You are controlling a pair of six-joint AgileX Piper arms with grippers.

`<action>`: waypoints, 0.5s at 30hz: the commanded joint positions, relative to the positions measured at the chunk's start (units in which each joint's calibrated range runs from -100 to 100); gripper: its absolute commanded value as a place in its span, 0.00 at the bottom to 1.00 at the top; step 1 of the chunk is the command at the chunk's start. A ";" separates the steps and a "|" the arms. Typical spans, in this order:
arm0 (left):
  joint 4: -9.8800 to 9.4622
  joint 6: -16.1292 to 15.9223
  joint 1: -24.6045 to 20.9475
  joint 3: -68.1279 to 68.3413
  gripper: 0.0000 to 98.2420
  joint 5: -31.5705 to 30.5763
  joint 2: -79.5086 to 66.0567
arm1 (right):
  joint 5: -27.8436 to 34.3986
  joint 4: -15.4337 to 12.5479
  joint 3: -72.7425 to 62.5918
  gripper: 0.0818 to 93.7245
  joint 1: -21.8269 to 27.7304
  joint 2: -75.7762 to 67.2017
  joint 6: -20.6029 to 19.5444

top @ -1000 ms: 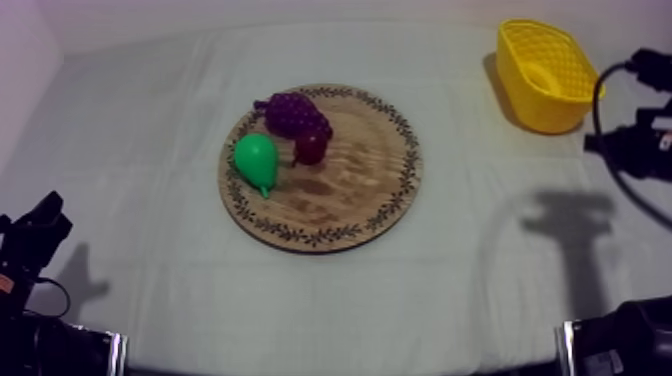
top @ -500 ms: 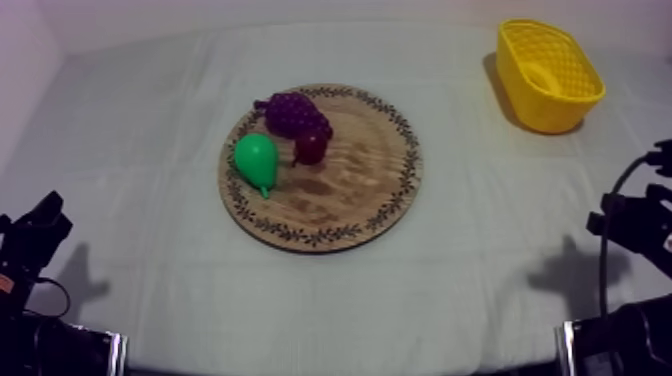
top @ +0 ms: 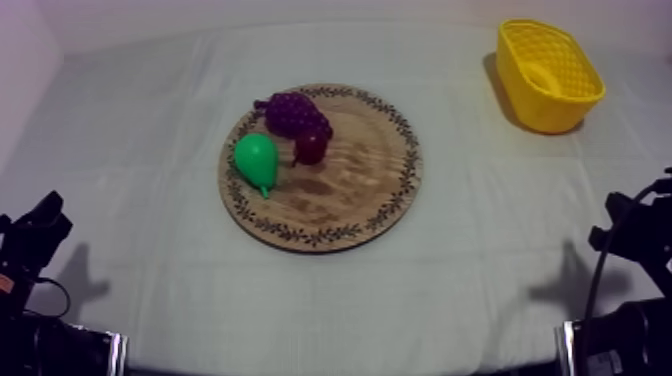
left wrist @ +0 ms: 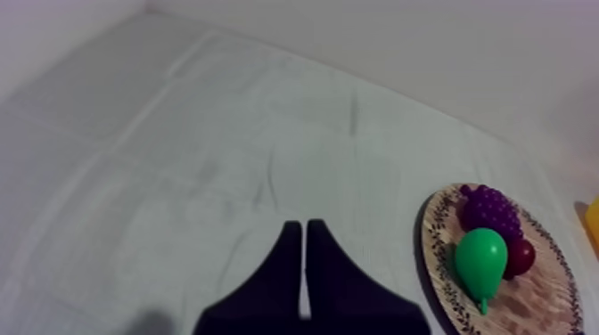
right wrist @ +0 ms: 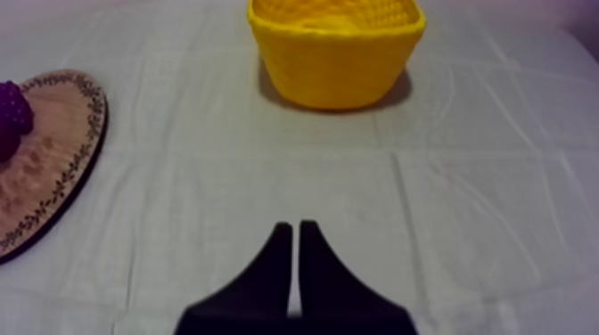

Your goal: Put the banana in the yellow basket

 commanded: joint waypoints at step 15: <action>-0.01 0.01 -0.03 0.03 0.00 0.02 -0.03 | -6.13 -0.81 1.39 0.00 1.86 -1.60 5.86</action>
